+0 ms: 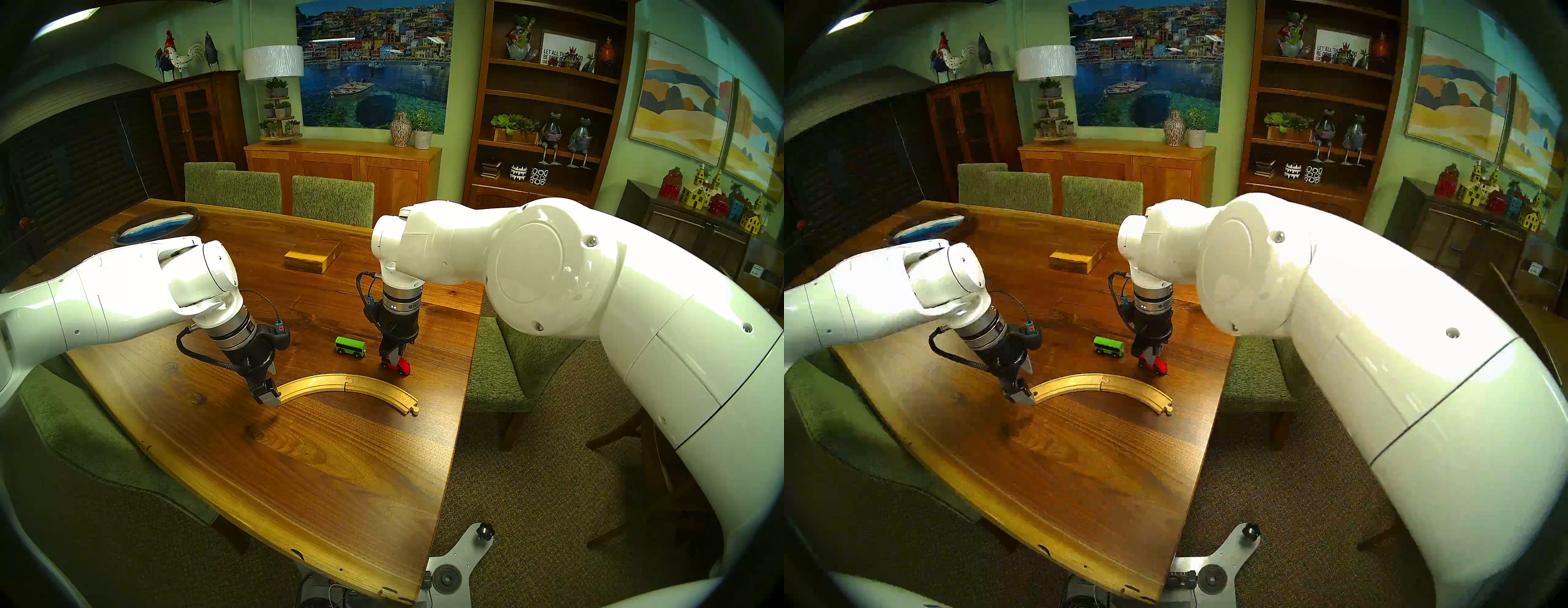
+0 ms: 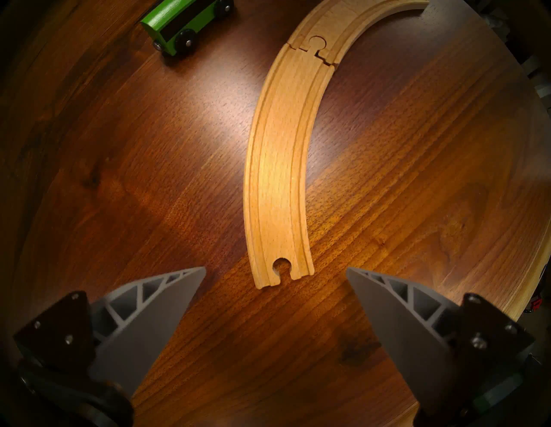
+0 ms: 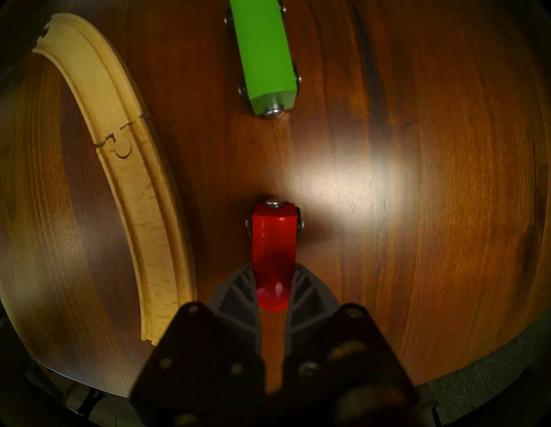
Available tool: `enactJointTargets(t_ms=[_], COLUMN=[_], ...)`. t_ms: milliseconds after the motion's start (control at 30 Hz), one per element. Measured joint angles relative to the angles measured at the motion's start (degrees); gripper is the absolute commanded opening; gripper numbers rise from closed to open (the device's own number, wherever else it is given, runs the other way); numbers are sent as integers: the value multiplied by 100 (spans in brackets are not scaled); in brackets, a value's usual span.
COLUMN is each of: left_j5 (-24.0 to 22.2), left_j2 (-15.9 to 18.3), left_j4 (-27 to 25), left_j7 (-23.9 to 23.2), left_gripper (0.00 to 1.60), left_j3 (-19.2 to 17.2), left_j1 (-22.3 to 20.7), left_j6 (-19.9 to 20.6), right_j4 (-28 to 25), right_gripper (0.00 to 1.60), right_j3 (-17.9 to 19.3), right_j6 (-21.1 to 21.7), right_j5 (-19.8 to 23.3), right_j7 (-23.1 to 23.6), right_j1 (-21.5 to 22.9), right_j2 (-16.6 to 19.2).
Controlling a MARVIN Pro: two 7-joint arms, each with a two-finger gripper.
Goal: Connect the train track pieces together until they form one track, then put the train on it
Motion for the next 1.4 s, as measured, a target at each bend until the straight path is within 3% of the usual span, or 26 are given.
enactJointTargets(t_ms=[700,1133,1400], left_j5=[1,1,1], left_j2=[-1,-1,-1], left_j4=[0,0,0], left_j7=[0,0,0], left_gripper=[160,160,160], left_j3=[0,-2,-3], left_j1=[5,7,7], left_j6=[1,2,3], right_j4=[-1120,-2122,-2392], right_gripper=[0,0,0], right_j3=[385,814,977], right_j6=[273,113,-35], right_j5=[68,519,755], right_j7=[-90,-999,-1508], right_j1=[853,1245,1334], right_j2=[-82,80,157])
